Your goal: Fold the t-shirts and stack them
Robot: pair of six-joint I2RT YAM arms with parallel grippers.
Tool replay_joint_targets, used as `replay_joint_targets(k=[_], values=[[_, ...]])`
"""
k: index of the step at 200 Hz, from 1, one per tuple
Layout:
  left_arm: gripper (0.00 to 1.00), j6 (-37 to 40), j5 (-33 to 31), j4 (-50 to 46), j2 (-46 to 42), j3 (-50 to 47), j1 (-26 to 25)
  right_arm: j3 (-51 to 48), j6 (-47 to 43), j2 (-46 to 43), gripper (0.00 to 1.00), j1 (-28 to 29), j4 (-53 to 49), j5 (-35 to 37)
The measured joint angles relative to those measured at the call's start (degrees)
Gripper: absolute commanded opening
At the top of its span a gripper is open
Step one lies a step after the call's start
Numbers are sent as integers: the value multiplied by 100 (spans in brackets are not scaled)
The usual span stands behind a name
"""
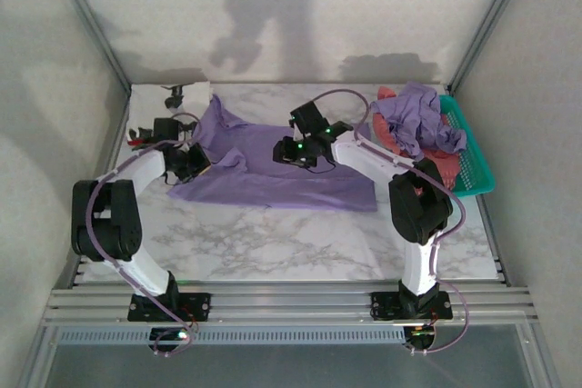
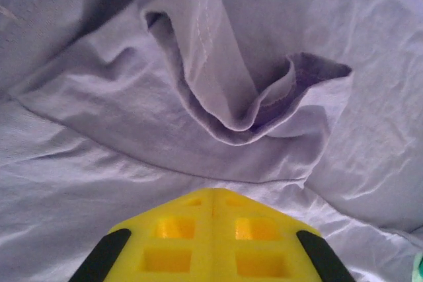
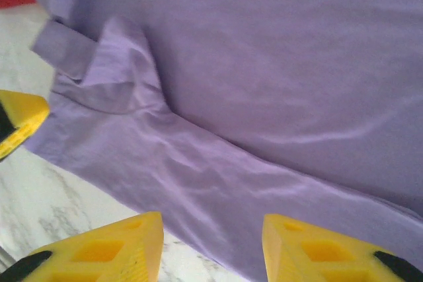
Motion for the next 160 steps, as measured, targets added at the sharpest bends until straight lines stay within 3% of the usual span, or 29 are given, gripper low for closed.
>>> replay_joint_targets(k=[58, 160], values=[[0, -22, 0, 105, 896, 201, -76, -367, 4, -144, 44, -72, -7, 4], [0, -575, -37, 765, 1840, 1932, -295, -776, 2, -629, 44, -199, -72, 157]])
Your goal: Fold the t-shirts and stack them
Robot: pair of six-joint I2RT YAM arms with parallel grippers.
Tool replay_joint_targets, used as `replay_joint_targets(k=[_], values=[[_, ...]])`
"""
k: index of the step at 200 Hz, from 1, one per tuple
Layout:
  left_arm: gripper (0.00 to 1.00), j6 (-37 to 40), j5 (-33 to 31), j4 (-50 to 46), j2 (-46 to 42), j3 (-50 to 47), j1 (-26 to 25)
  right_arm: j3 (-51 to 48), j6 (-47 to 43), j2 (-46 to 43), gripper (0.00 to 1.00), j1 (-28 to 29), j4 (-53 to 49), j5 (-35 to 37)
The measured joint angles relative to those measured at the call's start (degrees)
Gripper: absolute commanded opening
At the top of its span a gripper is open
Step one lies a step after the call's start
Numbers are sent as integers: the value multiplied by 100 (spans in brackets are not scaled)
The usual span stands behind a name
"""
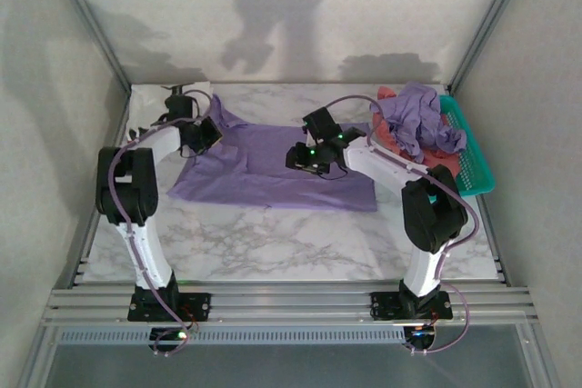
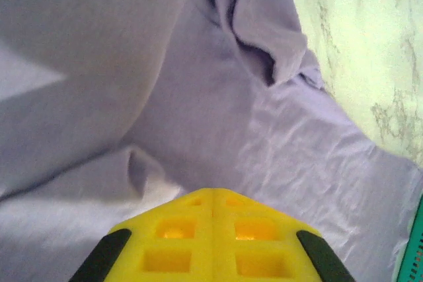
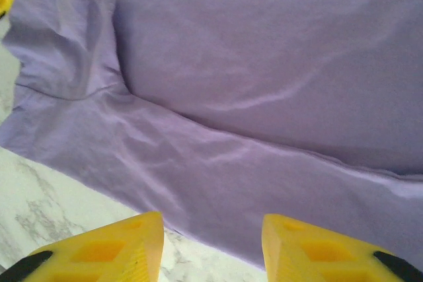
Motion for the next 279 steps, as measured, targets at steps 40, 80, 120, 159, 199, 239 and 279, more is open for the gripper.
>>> replay_joint_targets(k=[40, 80, 120, 159, 199, 239, 279], values=[[0, 372, -970, -540, -306, 166, -446, -553, 72, -380, 39, -11, -81, 249], [0, 544, -1661, -800, -1526, -697, -619, -1001, 184, -507, 19, -13, -125, 439], [0, 450, -2065, -785, -1849, -2153, -966, -1300, 214, -492, 10, -13, -35, 560], [0, 258, -2732, -634, -2170, -2927, -1034, -1486, 214, -234, 10, -13, 103, 584], [0, -11, -2970, -334, -2658, -3399, -1034, -1834, 223, -101, 10, -15, 267, 553], [0, -186, -3093, -52, -2889, -3952, -1036, -2142, 367, -286, 9, -13, 535, 487], [0, -476, -3237, 109, -3609, -4579, -1099, -2203, 415, -343, 7, 26, 527, 487]])
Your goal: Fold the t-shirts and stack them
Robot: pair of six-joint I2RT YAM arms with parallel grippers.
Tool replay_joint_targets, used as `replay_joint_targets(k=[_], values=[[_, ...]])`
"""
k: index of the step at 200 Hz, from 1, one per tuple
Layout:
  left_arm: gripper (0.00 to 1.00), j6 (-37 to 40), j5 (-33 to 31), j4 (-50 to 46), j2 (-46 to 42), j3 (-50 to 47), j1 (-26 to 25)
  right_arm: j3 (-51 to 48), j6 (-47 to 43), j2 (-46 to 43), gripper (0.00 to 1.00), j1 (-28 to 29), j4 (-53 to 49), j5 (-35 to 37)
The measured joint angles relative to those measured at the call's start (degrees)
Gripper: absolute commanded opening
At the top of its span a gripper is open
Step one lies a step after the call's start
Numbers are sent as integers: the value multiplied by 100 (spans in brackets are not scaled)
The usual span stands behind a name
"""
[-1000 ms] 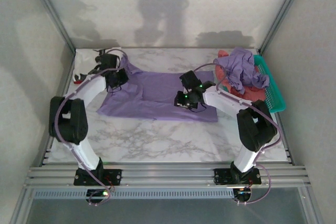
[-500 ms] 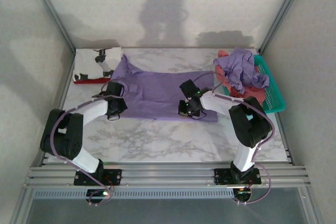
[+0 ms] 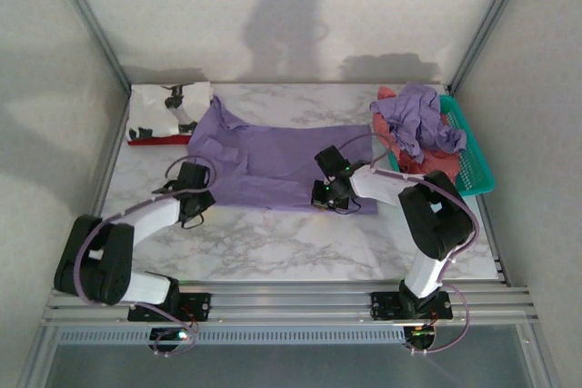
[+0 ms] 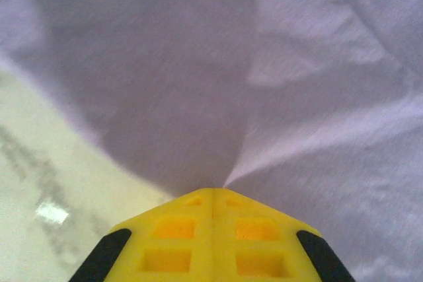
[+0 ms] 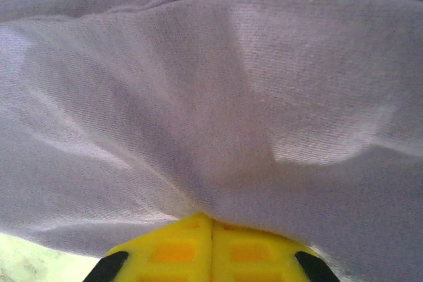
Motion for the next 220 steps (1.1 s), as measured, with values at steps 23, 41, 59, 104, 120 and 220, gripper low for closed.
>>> replay_joint_targets(k=[23, 41, 59, 104, 120, 220], values=[[0, -164, -76, -79, -518, -225, -48, -142, 9, -142, 7, 72, -63, 2], [0, -267, -125, -243, -949, -297, -140, -341, 35, -323, 7, 129, -125, -2], [0, -299, -140, -466, -1309, -240, -181, -527, 57, -492, 7, 162, -168, -63], [0, -35, 61, -800, -258, 1128, -195, -555, 55, -533, 6, 164, -219, -83], [0, 98, 175, -719, 332, 1563, -227, -551, 55, -531, 6, 164, -227, -83], [0, 483, 225, -507, 1779, 1827, -254, -437, 35, -490, 6, 164, -511, -90]])
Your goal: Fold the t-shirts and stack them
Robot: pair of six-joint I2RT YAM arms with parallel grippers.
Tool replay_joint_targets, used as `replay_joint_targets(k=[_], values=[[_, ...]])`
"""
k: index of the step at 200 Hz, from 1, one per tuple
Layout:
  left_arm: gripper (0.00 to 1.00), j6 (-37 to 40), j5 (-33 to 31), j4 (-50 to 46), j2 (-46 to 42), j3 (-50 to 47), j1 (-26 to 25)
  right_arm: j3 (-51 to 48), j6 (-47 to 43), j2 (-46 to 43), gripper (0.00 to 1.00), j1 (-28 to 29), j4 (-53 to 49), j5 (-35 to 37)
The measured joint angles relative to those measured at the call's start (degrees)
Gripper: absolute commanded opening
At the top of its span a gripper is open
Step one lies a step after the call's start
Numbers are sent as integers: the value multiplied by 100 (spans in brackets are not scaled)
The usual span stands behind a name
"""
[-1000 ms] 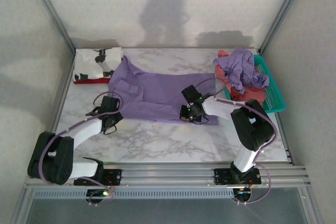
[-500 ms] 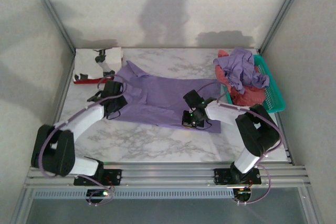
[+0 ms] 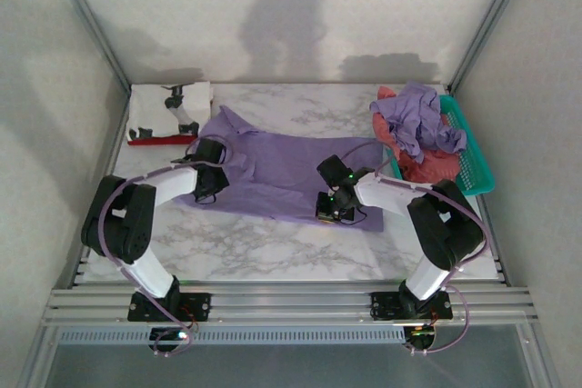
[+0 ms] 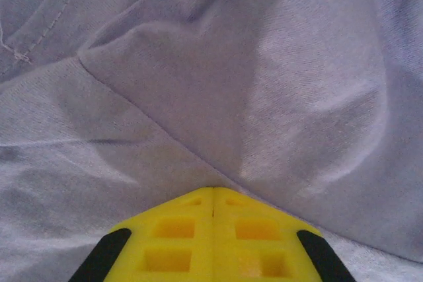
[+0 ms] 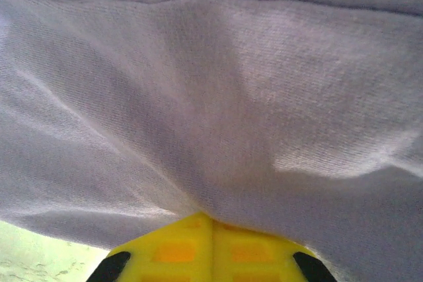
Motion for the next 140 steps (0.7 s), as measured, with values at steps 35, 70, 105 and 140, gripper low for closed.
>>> replay_joint_targets(k=[35, 70, 105, 140], values=[[0, -74, -125, 269, -164, -286, -2, 0, 0, 0, 6, 0, -15, 0], [0, -199, -251, 293, -649, -813, -2, -26, 2, -37, 7, 0, -66, -15], [0, -407, -205, 245, -1231, -1362, -7, -306, 24, -260, 7, 37, -33, -195], [0, -662, -166, -223, -2035, -1832, -39, -446, 44, -420, 8, 245, -111, -323]])
